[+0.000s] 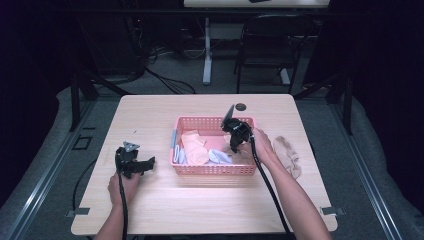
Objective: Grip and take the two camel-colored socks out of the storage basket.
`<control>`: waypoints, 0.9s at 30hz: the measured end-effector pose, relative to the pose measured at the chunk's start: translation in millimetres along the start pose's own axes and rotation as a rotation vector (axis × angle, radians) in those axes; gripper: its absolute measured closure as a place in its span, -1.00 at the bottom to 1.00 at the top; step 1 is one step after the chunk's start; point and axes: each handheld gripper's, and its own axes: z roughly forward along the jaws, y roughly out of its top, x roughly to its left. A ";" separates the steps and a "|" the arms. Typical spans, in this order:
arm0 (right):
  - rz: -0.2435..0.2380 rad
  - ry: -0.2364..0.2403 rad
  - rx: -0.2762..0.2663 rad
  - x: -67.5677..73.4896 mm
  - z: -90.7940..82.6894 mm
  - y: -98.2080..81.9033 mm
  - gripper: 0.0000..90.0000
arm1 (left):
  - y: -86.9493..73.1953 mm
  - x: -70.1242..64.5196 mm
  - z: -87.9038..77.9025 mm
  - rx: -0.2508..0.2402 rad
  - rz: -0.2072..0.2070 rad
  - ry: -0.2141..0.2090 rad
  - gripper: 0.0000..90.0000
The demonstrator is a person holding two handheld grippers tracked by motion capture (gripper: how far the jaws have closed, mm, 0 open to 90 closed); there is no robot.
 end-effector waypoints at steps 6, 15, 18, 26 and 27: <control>-0.006 0.020 -0.043 1.7 -17.3 -6.8 0.74 | 0.0 0.0 0.0 0.000 0.000 0.000 -0.69; 0.003 0.048 -0.112 -3.0 -48.5 -15.9 0.74 | 0.0 -0.1 0.0 0.000 0.001 0.001 -0.69; 0.009 0.062 -0.141 -4.2 -56.4 -18.2 0.74 | 0.0 -0.1 0.0 0.000 0.001 0.000 -0.69; 0.005 0.067 -0.185 -5.1 -79.3 -21.8 0.74 | 0.0 -0.1 0.0 0.000 0.000 0.001 -0.69; 0.013 0.067 -0.195 -4.6 -82.0 -22.3 0.74 | 0.0 -0.1 0.0 0.000 0.001 0.000 -0.69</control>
